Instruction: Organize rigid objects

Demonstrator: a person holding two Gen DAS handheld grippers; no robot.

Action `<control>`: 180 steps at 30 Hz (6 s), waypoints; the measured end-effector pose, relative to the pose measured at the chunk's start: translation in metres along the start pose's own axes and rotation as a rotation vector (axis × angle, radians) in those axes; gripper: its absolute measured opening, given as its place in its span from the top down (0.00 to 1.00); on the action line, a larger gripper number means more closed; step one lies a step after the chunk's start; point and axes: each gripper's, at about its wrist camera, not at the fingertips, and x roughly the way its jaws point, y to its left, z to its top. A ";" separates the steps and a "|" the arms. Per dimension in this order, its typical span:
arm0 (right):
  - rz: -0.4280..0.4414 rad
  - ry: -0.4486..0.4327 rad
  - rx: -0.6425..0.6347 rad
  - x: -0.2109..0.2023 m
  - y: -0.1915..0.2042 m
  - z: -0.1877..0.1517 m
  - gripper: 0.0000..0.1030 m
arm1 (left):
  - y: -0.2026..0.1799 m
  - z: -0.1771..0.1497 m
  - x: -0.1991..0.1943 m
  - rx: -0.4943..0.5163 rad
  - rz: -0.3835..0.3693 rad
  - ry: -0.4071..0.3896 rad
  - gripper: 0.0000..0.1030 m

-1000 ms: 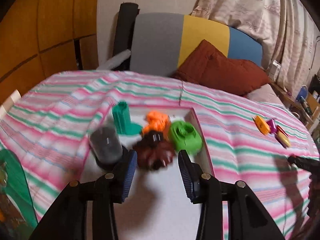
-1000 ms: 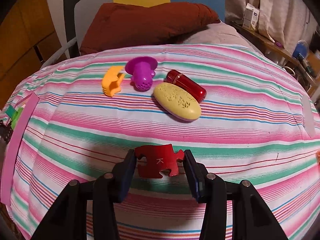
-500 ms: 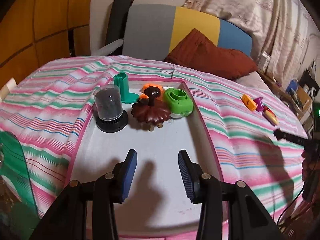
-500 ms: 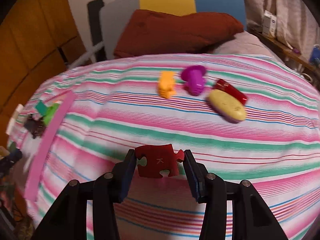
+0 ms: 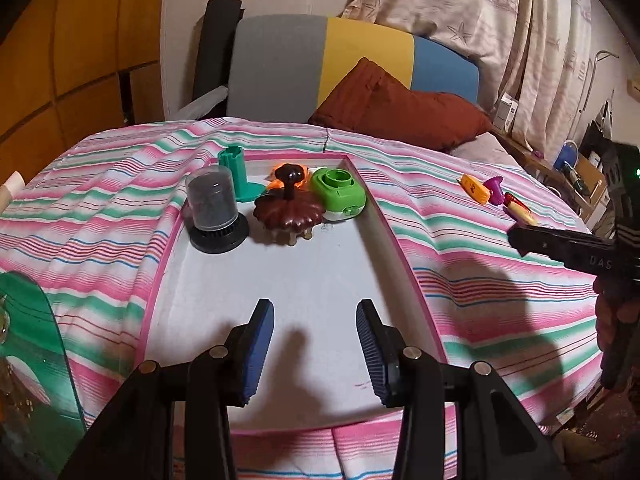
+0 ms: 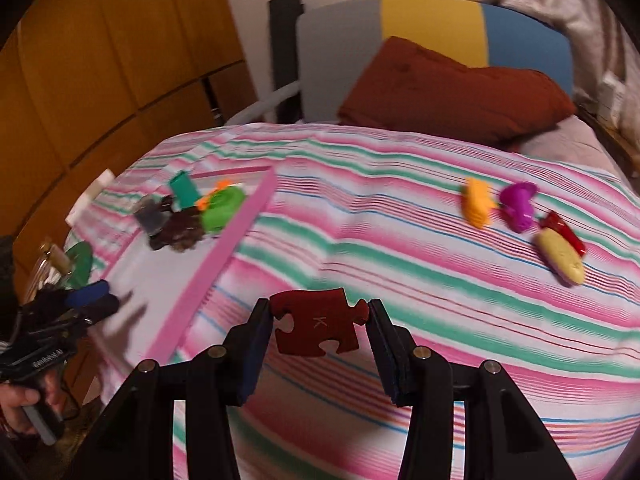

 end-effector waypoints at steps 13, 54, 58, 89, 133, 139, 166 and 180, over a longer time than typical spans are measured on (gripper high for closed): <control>0.135 0.058 -0.144 0.056 0.116 0.017 0.53 | 0.037 -0.010 -0.019 -0.072 0.058 -0.004 0.58; 0.182 0.075 -0.111 0.076 0.146 0.036 0.47 | 0.055 -0.024 -0.032 -0.177 0.033 0.025 0.58; 0.138 0.067 -0.072 0.061 0.116 0.030 0.46 | 0.037 -0.024 -0.035 -0.119 -0.011 0.012 0.58; -0.389 0.072 0.117 -0.006 -0.169 -0.012 0.47 | -0.115 0.007 -0.011 0.160 -0.239 0.041 0.58; -0.357 -0.031 0.290 0.027 -0.226 -0.003 0.57 | -0.244 0.132 0.173 0.128 -0.184 0.198 0.57; -0.348 -0.037 0.303 0.025 -0.229 -0.006 0.57 | -0.261 0.150 0.223 0.095 -0.162 0.260 0.57; -0.340 -0.049 0.330 0.025 -0.232 -0.006 0.56 | -0.247 0.120 0.191 0.195 -0.229 0.218 0.62; -0.341 -0.047 0.328 0.025 -0.233 -0.006 0.56 | -0.271 0.122 0.215 0.218 -0.138 0.218 0.70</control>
